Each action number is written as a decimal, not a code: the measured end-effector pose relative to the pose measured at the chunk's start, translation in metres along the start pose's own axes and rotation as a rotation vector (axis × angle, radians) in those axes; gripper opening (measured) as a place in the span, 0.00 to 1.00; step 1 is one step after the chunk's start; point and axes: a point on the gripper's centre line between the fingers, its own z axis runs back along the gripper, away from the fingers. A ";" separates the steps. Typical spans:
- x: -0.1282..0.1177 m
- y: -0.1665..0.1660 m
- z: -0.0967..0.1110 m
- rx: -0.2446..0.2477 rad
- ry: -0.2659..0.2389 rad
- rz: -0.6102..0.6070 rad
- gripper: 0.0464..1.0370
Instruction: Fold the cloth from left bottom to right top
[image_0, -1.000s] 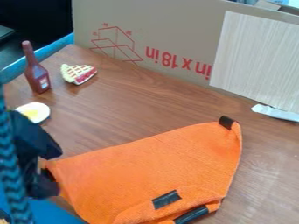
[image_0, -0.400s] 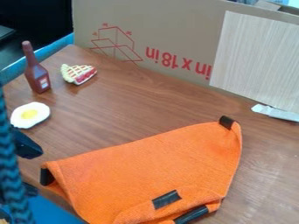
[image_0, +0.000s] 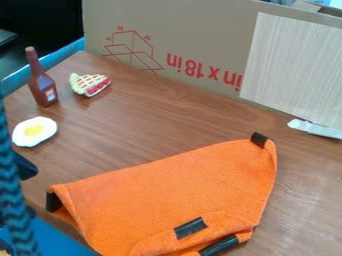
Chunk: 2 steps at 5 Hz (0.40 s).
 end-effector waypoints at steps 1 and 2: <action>-0.006 0.005 -0.007 0.000 0.022 0.035 0.96; 0.001 0.006 -0.018 -0.036 0.026 0.060 0.96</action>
